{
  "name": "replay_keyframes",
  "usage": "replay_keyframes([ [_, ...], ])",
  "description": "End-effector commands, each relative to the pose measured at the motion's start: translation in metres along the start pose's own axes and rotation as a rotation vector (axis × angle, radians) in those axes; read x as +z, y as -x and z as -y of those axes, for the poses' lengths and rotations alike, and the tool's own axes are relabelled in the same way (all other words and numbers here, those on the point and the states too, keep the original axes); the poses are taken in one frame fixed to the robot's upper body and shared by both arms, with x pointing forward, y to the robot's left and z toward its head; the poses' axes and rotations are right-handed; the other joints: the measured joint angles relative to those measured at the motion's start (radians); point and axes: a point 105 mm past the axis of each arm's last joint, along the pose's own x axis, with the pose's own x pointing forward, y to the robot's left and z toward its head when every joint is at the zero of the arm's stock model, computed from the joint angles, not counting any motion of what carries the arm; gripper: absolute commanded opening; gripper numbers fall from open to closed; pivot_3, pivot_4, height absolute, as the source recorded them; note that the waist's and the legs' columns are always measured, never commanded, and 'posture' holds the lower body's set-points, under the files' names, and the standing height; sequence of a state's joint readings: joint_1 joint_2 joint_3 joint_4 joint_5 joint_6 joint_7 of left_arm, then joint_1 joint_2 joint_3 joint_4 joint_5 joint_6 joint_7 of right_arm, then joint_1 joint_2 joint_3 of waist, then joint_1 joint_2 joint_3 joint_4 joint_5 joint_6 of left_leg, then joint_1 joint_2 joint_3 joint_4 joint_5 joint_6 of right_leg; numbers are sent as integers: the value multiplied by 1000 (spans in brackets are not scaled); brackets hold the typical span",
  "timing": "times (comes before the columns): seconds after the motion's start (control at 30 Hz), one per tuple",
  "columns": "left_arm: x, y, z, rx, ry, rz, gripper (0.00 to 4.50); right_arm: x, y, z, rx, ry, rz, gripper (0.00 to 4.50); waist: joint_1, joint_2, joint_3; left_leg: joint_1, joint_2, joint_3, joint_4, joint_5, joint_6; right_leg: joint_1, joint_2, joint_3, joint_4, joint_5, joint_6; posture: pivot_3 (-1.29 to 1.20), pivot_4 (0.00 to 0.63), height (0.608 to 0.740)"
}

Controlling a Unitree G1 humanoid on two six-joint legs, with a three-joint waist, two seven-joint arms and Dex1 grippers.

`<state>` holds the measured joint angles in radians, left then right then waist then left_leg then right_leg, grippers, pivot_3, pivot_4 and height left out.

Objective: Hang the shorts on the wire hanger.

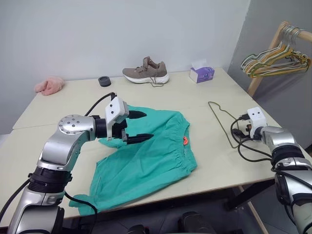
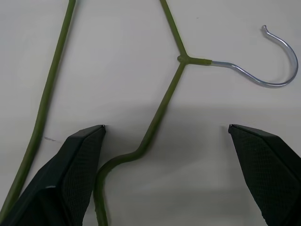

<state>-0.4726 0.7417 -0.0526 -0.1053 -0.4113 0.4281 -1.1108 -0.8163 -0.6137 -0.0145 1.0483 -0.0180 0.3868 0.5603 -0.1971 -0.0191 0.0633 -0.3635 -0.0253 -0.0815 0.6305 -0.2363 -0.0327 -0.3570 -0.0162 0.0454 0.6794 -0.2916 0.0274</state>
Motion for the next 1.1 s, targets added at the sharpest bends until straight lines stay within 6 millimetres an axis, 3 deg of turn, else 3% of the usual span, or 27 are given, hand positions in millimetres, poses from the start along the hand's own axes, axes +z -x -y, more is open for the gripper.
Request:
replay_keyframes([
  [0.03,7,4,-1,3,-48,4,4490,-30,0,-8,86,-47,-129,4318,0,-1,-2,0,0,0,0,0,0,0,0,0,0,0,0,-160,0,740],
  [0.1,7,4,0,0,-49,2,4500,-43,2,-14,139,-68,-181,3926,1,-5,-5,1,0,-1,0,0,0,1,0,-1,0,0,0,-162,0,740],
  [0.23,5,3,1,-5,-55,-2,4500,-63,5,-21,185,-101,-263,2564,4,-11,-13,2,1,-3,0,0,0,3,0,-2,-2,0,0,-161,0,740],
  [0.47,4,3,1,-6,-61,-8,4500,-63,1,-19,108,-106,-251,171,10,-20,-26,2,1,-6,0,0,0,6,0,-5,-5,0,0,-159,0,740],
  [0.63,3,5,-4,27,-58,-7,4500,-36,-3,-8,10,15,-131,42,10,-22,-30,2,0,-5,0,0,-1,6,-1,-5,-7,0,0,-159,0,740],
  [0.8,-1,13,-24,137,-37,-9,4500,20,3,-14,22,277,94,42,7,-13,-24,2,0,-3,0,0,-1,5,-1,-3,-7,0,0,-157,0,740],
  [0.97,-3,38,-69,348,16,-6,4500,72,29,-47,98,693,333,42,2,-2,-17,-1,0,-2,0,0,-1,1,-1,-2,-4,-1,1,-164,0,740],
  [1.1,-6,51,-86,400,128,16,4500,87,51,-86,189,1047,477,42,0,0,-16,-1,0,-2,-1,0,-1,-1,-1,-2,-2,-1,1,-168,0,740],
])
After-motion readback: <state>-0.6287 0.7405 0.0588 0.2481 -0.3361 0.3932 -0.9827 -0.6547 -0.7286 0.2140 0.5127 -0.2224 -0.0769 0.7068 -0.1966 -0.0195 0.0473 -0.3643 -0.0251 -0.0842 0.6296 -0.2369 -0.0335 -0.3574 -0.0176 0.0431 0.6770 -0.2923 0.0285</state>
